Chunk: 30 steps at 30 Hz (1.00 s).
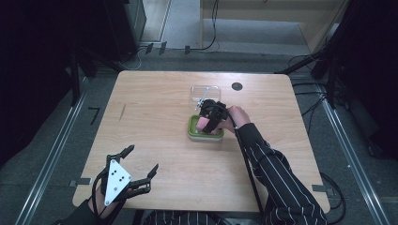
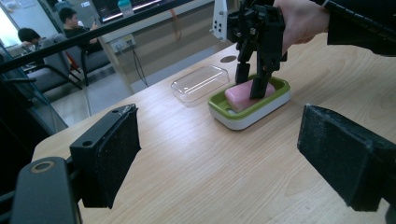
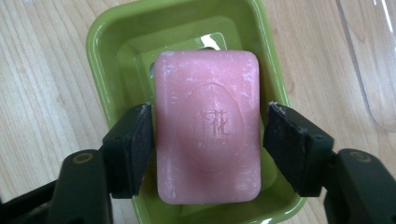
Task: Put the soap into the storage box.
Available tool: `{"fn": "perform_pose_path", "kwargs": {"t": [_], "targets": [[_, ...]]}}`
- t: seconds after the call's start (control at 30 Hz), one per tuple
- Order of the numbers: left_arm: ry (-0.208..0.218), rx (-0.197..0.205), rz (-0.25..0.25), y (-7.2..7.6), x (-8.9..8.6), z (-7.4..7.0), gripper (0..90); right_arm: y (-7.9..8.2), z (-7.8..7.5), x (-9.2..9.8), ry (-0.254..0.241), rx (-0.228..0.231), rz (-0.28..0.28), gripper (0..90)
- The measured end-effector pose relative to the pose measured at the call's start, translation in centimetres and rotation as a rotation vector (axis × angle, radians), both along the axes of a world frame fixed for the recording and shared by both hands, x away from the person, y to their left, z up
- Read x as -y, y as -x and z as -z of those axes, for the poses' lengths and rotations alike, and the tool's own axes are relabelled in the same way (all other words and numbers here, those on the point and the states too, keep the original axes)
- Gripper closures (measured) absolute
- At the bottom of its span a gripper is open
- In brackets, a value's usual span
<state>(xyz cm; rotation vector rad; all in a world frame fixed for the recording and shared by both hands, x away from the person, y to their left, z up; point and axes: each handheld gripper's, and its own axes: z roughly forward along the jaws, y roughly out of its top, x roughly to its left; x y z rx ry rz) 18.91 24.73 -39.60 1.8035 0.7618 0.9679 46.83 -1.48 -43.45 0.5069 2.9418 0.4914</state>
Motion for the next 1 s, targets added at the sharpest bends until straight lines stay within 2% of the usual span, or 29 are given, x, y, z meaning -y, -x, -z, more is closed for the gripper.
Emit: {"fn": "perform_pose_path", "kwargs": {"t": [0.13,0.47,1.0], "targets": [[-0.005,0.002,0.005,0.0,0.0,0.0,13.3,0.3,-0.3,-0.1,0.012,-0.007,0.012,27.4],[-0.007,0.002,0.012,0.0,0.2,0.0,13.2,1.2,-1.5,0.6,0.032,0.022,0.063,14.3],[-0.007,0.006,0.017,0.0,0.3,-0.1,13.3,3.5,-3.7,2.3,0.047,0.020,0.118,10.0]]}}
